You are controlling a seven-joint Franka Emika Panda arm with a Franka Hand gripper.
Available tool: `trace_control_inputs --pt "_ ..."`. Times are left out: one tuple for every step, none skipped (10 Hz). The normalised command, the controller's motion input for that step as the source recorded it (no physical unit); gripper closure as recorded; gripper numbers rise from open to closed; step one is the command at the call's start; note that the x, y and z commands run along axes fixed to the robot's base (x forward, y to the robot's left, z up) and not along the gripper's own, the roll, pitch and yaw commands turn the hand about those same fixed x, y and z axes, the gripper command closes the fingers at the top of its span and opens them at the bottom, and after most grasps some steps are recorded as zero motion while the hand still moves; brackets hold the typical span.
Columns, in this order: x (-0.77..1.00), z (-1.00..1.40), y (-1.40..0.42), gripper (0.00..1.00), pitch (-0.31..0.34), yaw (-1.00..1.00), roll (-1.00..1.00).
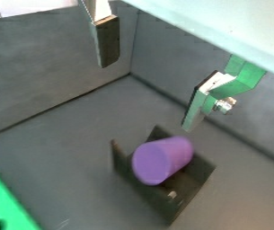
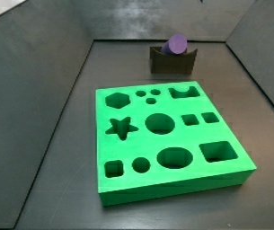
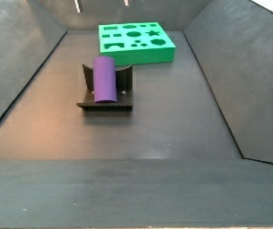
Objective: Pick up the round object. Move up. Place the round object on the fixture. Regrasp the round object. Move to above the board. Insert the round object.
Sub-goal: Regrasp the round object.
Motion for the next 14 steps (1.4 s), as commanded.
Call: trace_control_inputs --pt "-0.03 0.01 -0.02 0.00 -0.024 0.02 1.00" --pt "-0.02 0.02 -0.02 0.00 -0.021 0.02 1.00" --pt "0.00 0.00 -0.02 0.00 -0.015 0.03 1.00" --pt "0.02 -0.01 -0.02 0.00 -0.009 0.03 1.00" --pt "0.03 -0.01 -0.03 0.00 -0.001 0.03 1.00" --pt "0.04 0.00 -0.03 0.00 0.010 0.03 1.00" --pt "0.05 -0.01 -0.03 0.00 0.025 0.03 1.00" --pt "0.07 -0.01 -0.03 0.00 0.055 0.04 1.00" --pt "0.08 -0.01 -0.03 0.00 0.082 0.05 1.00" --pt "0.09 -0.01 -0.04 0.00 0.113 0.07 0.93" --pt "0.09 -0.01 -0.04 0.00 0.122 0.08 0.73" --pt "0.09 -0.02 -0.04 0.00 0.124 0.11 0.46" --pt "0.08 -0.01 -0.03 0.00 0.117 0.12 0.30" --pt "0.03 -1.00 0.08 0.00 0.119 0.19 0.13"
